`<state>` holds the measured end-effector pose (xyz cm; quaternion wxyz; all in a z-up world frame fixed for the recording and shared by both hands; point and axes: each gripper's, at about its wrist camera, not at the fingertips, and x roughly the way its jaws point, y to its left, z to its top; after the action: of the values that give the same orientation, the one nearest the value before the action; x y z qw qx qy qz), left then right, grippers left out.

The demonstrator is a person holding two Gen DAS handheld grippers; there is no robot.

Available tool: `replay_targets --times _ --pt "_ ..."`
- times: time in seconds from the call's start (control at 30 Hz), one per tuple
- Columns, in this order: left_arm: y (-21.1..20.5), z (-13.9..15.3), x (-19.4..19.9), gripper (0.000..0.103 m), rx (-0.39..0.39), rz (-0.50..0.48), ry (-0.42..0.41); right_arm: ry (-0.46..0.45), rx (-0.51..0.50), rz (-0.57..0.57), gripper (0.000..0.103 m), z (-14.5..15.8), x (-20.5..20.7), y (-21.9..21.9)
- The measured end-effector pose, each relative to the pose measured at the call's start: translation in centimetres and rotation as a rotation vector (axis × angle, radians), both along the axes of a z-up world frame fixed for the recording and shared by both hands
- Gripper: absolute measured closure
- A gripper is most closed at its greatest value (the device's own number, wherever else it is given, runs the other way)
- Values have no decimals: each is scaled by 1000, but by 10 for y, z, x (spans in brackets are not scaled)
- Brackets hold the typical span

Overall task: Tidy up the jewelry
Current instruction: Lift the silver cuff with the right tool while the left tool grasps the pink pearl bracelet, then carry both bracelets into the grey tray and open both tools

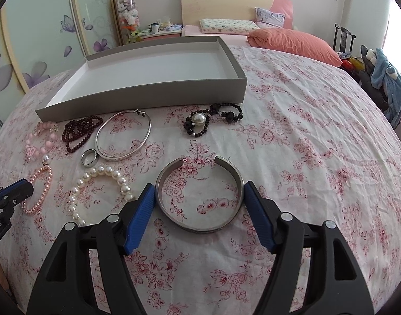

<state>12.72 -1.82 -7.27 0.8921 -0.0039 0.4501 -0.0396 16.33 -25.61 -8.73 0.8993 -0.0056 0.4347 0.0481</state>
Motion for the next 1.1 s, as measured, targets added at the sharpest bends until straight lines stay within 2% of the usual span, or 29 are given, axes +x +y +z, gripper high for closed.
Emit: replay_targets --times 0.03,0.23,0.63,1.1 --pt "0 0 0 96 -2 -1 -1 0 2 1 35 0 0 0" --pt "8 3 -1 97 -43 5 -7 -10 50 2 35 1 -2 -8" --pt "28 34 -11 97 -174 12 -124 -105 127 52 35 20 -15 -1" --pt "25 58 -22 97 -186 2 -213 -184 165 111 35 36 -23 16"
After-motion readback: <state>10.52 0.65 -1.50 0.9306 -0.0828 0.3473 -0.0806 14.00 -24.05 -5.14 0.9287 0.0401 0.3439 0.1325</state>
